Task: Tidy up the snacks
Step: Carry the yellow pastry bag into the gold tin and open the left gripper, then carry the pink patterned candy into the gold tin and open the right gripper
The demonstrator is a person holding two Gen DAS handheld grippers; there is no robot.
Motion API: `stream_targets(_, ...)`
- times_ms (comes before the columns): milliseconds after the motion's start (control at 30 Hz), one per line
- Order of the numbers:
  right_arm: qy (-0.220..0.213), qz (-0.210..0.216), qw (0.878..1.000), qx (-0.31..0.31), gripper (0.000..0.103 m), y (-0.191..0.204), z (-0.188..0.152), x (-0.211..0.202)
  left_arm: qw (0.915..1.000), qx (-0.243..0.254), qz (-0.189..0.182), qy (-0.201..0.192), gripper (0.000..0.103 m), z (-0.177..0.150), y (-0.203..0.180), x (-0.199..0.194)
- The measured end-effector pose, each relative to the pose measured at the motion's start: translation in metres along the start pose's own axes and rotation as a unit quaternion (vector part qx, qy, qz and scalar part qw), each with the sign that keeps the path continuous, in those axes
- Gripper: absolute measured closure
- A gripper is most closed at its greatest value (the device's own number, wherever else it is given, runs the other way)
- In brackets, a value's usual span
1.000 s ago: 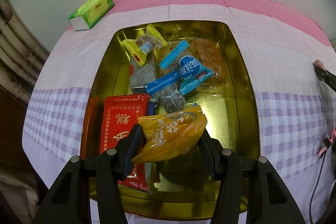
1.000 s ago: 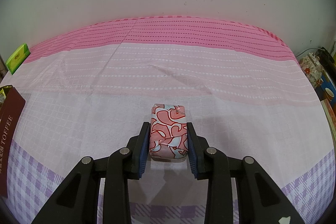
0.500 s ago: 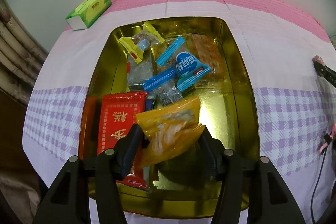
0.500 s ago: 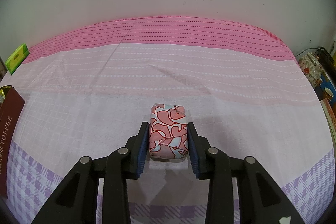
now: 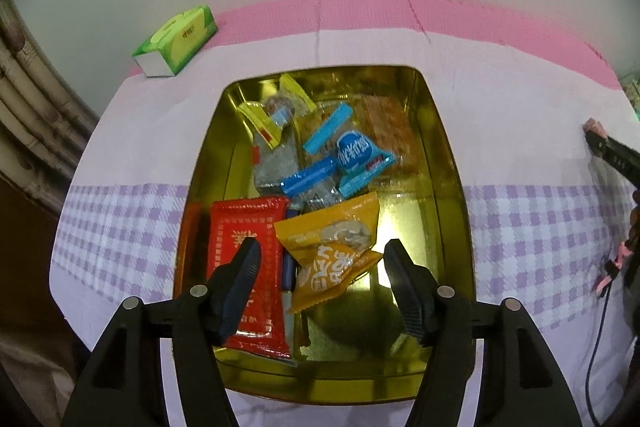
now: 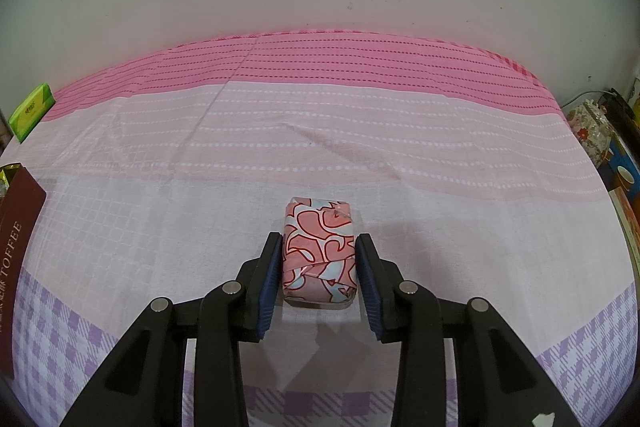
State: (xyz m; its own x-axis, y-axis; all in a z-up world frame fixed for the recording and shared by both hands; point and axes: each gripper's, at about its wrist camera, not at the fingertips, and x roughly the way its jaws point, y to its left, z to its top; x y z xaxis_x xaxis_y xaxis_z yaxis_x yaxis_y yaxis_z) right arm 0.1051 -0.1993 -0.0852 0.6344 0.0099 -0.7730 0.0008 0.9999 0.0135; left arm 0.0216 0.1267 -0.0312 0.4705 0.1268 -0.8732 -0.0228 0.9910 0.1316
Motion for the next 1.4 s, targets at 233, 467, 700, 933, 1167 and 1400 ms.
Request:
stream_targets(233,0.000,0.000,1.000,0.000,0.068,0.001,0.000,0.000,0.9990,-0.010,0.023,-0.037,0.039,0.002,0.009,-0.016)
stream_targets(467,0.000,0.001,1.000,0.000,0.068,0.001,0.000,0.000,0.9977,-0.032,0.033,-0.051,0.039,0.004,0.033,-0.021)
stream_targets(700,0.008,0.001,1.000,0.001,0.068,-0.001,0.002,0.000,0.9955,-0.051,0.046,-0.064,0.039,0.000,0.057,-0.025)
stream_targets(933,0.020,-0.006,1.000,0.001,0.075,0.001,0.006,-0.001,0.9933,-0.056,0.063,-0.079,0.039,-0.005,0.070,-0.030)
stream_targets(1167,0.026,-0.034,0.999,-0.004,0.076,0.009,0.005,-0.004,0.9921,-0.073,0.066,-0.077,0.036,-0.010,0.084,-0.026)
stream_targets(1400,0.034,-0.040,0.999,0.001,0.076,0.017,0.003,-0.012,0.9919,-0.087,0.059,-0.071,0.036,-0.012,0.093,-0.023)
